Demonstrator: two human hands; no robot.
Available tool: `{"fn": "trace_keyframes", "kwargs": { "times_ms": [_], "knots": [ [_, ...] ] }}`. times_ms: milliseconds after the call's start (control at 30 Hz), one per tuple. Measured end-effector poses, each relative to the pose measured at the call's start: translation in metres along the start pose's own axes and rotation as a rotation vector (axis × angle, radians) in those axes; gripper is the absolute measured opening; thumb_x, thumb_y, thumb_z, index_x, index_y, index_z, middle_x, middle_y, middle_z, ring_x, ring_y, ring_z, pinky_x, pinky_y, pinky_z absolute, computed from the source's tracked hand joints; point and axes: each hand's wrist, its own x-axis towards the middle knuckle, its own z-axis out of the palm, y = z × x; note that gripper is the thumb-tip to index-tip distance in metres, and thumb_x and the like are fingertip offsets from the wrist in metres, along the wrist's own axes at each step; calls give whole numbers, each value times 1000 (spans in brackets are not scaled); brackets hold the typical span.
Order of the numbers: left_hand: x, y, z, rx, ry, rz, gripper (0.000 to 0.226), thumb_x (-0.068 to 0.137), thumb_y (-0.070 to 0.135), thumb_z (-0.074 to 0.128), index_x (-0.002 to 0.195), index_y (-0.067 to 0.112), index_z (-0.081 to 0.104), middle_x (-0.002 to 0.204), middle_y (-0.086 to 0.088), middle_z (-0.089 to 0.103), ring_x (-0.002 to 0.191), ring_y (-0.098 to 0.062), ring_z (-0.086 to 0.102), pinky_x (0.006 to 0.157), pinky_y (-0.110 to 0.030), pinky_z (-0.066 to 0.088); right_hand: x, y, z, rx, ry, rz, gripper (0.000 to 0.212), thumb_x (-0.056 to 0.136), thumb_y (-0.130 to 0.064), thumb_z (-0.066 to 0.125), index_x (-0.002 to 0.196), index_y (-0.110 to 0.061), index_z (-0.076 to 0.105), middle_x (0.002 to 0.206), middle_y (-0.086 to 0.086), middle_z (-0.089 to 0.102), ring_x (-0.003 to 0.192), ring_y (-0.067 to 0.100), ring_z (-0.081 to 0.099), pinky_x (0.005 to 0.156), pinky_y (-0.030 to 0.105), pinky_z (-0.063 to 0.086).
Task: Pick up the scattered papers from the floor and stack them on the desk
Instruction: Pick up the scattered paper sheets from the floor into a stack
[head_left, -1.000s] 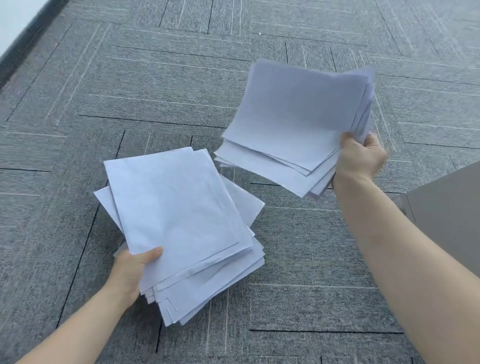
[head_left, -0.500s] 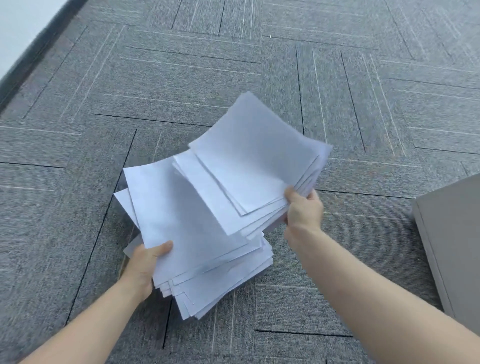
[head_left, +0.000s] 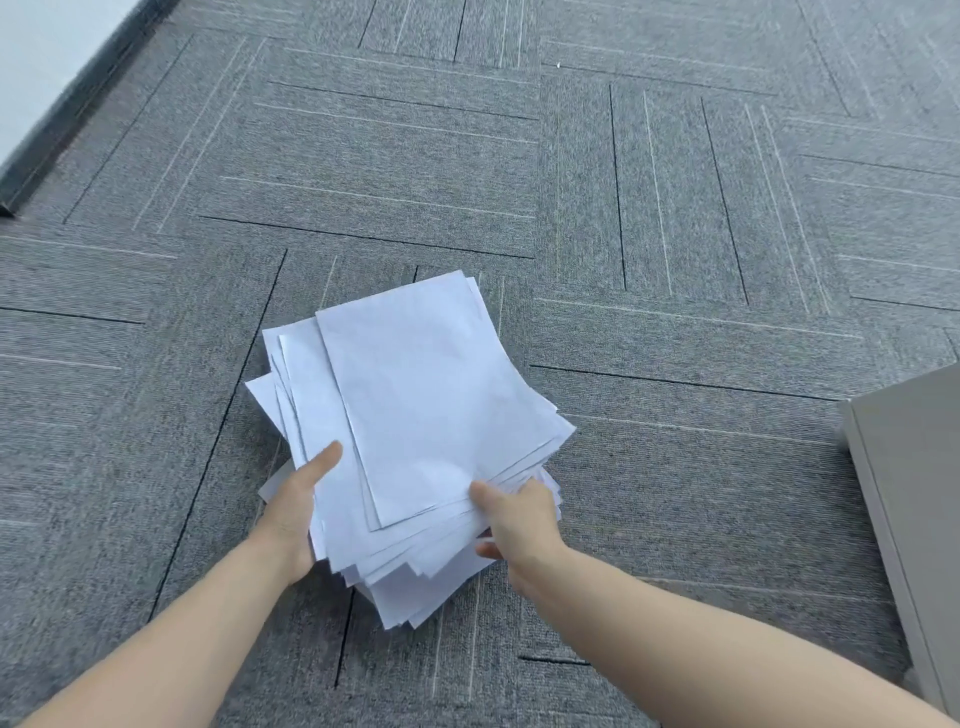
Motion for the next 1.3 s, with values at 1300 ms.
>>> {"fn": "trace_keyframes", "kwargs": {
  "times_ms": [1300],
  "knots": [
    [-5, -13, -79, 107, 153, 78, 24, 80, -4, 69, 101, 8, 71, 104, -15, 75, 96, -36, 70, 95, -55, 49, 84, -103, -28, -1143, 254, -289, 58, 67, -54, 76, 109, -16, 60, 117, 8, 58, 110, 32, 57, 86, 40, 51]
  ]
}}
